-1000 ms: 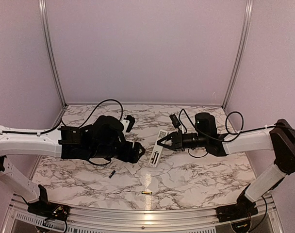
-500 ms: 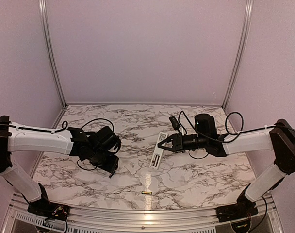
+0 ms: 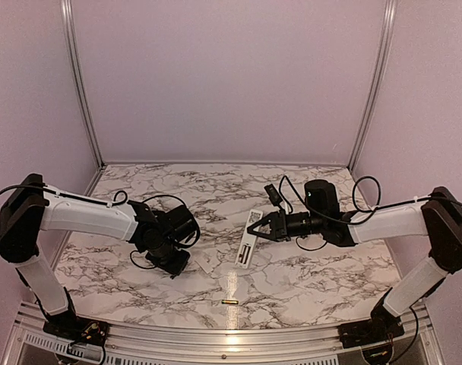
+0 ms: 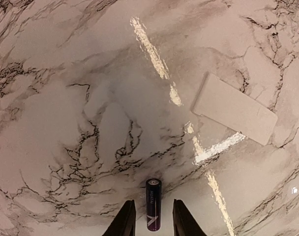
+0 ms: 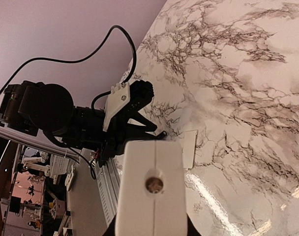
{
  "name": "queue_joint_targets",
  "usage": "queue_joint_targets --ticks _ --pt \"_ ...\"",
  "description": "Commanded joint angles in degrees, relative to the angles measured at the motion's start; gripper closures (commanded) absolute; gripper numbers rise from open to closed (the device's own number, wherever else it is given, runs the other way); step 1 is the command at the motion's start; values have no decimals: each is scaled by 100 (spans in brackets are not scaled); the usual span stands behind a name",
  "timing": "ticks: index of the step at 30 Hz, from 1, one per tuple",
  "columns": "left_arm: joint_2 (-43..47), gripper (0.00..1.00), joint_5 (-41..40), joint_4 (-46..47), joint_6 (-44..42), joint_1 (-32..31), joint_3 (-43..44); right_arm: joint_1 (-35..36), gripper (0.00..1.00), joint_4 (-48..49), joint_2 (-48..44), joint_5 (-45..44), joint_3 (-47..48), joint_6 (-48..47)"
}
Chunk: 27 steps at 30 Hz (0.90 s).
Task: Load the batteries into the remote control
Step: Pick up the battery from the center of the board.
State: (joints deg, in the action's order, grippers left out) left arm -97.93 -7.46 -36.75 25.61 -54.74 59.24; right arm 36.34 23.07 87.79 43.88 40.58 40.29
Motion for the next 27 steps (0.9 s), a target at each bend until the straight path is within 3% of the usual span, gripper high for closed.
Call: queue_joint_targets --ticks 1,13,18,21,27 --pt "-186 74 83 -172 -109 60 113 -39 100 22 59 103 64 -109" --pt "-426 94 310 76 -183 129 -19 -39 100 35 161 103 81 -26" --pt "17 100 261 330 -88 126 -120 -7 100 136 207 12 103 150" --pt "802 100 155 917 46 113 -261 79 100 172 281 -132 160 318" --pt "2292 100 48 3149 204 -114 -1209 149 100 427 533 -191 247 917"
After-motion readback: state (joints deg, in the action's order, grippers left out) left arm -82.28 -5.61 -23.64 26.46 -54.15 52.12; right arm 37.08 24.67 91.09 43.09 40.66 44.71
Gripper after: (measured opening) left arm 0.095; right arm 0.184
